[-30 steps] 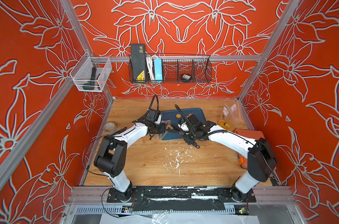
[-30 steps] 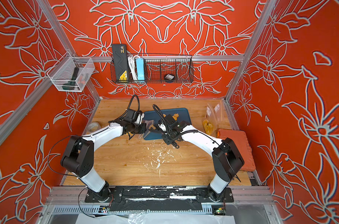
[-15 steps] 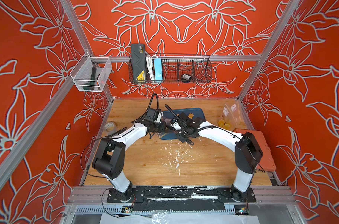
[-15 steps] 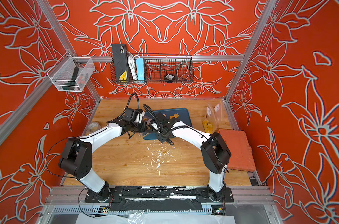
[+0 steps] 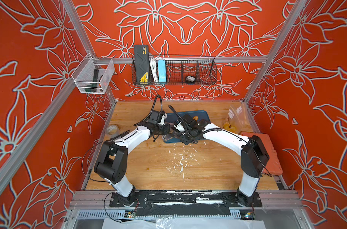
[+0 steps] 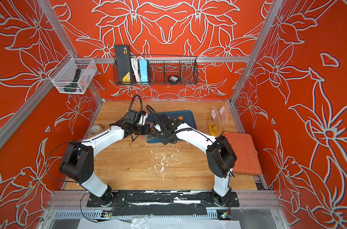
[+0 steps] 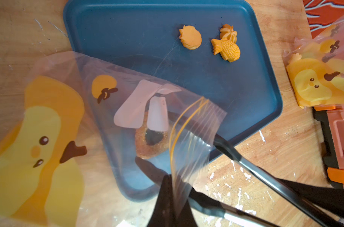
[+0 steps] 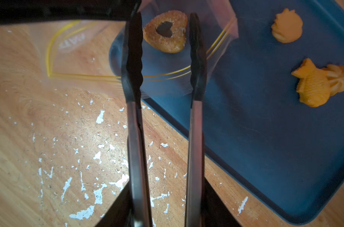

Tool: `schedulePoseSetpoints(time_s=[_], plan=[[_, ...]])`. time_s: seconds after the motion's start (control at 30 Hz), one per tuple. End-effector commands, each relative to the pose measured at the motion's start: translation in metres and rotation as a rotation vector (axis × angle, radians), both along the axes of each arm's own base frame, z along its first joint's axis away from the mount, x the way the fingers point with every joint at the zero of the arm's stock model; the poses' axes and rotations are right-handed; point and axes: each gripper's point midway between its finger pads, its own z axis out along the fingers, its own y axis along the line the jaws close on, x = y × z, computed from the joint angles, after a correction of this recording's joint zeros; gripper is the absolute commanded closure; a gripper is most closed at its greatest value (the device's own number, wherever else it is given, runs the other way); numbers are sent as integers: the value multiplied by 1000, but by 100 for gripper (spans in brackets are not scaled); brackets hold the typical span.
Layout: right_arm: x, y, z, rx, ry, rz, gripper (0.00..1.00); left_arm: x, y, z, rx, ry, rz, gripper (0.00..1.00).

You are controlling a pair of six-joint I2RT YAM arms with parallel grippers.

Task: Put the cookies into a resealable bag to prevent moisture
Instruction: Place the cookie in the ziploc bag, then pick up the cookie from the tray.

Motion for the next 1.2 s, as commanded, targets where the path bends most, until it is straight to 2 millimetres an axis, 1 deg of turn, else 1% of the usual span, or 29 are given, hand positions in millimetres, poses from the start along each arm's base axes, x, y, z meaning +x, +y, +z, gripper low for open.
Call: schedulePoseSetpoints(time_s=[0.0,0.17,0.33,0.47,0.57,0.63,0.73,0.87,0.93,1.03,1.1,1.17], plan=[[-6,0,14,33,-16,7,50,-4,1,3,9,-6,1,100],[-13,-8,24,47,-24,2,50,-3,4,-3,25,8,14,100],[-29,-25,34,64,-35,-15,51,-2,7,-4,40,11,26,100],[-43,-44,51,134,-81,-63,53,-2,11,-7,55,18,43,100],[-44,-65,56,167,-140,-149,54,1,19,-7,68,19,80,100],[-39,-84,54,151,-154,-217,55,2,26,-7,66,21,111,100],[-27,-109,41,112,-126,-315,55,7,34,-4,52,15,143,100],[-7,-135,24,14,-87,-420,56,20,40,1,67,14,182,100],[1,-141,18,-12,-66,-446,56,28,40,7,74,7,195,100],[15,-143,9,-16,-38,-460,54,39,37,13,74,-14,188,100],[23,-141,4,-20,-20,-459,53,41,37,10,78,-14,182,100],[32,-141,0,-33,-17,-459,52,39,36,3,72,-3,177,100]])
